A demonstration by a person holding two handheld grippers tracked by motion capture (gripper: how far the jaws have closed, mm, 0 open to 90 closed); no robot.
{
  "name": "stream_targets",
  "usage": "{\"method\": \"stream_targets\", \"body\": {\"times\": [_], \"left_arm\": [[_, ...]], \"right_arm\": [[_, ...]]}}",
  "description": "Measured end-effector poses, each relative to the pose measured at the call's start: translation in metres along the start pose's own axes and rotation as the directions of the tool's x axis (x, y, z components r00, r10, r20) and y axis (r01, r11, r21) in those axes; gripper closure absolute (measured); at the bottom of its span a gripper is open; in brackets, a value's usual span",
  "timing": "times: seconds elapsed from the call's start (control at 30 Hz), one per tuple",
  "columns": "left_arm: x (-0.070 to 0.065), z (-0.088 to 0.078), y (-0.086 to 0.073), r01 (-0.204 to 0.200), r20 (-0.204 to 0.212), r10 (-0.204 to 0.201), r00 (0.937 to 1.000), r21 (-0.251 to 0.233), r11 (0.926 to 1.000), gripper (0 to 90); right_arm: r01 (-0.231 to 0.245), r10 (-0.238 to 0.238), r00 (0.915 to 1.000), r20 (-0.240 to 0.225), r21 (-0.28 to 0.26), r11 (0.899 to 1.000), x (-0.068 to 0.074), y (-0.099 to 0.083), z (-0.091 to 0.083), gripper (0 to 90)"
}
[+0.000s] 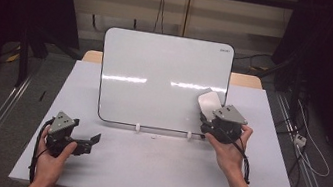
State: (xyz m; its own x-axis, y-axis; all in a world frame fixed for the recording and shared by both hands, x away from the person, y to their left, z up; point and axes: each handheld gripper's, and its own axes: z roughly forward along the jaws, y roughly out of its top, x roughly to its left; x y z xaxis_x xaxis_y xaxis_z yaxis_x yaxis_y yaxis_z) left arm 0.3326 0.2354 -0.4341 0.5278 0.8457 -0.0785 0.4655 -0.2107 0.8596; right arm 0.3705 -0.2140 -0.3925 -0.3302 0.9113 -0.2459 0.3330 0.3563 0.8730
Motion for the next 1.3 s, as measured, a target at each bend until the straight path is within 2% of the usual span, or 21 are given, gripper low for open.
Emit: {"method": "stream_targets", "body": {"times": [0.37,0.8,0.97,1.07,1.17,1.3], "left_arm": [[0.0,0.0,0.0,0.002,-0.004,-0.002,1.0,0.004,1.0,5.1],[0.0,0.001,0.0,0.0,-0.006,0.0,1.0,0.008,1.0,5.1],[0.0,0.002,0.0,0.007,-0.006,-0.007,1.0,0.011,0.9999,5.1],[-0.001,0.004,0.0,0.005,-0.012,-0.005,0.9999,0.013,0.9999,5.1],[-0.003,0.007,0.001,0.001,-0.005,-0.001,1.0,0.021,0.9998,5.1],[-0.003,0.007,0.001,-0.011,-0.001,0.011,0.9999,0.025,0.9996,5.1]], "right_arm": [[0.042,-0.042,0.9991,0.008,0.034,0.999,0.004,-0.006,0.014,31.6],[0.067,-0.068,0.9976,0.011,0.049,0.997,0.006,-0.006,0.016,31.2],[0.055,-0.055,0.9985,0.001,0.054,0.997,0.006,-0.006,0.018,30.2],[0.029,-0.027,0.9993,-0.024,0.057,0.998,0.003,-0.006,0.018,29.7],[0.028,-0.027,0.9992,-0.03,0.055,0.998,0.002,-0.006,0.017,29.2],[0.008,-0.005,0.999,-0.045,0.052,0.999,-0.001,-0.006,0.016,24.4]]}}
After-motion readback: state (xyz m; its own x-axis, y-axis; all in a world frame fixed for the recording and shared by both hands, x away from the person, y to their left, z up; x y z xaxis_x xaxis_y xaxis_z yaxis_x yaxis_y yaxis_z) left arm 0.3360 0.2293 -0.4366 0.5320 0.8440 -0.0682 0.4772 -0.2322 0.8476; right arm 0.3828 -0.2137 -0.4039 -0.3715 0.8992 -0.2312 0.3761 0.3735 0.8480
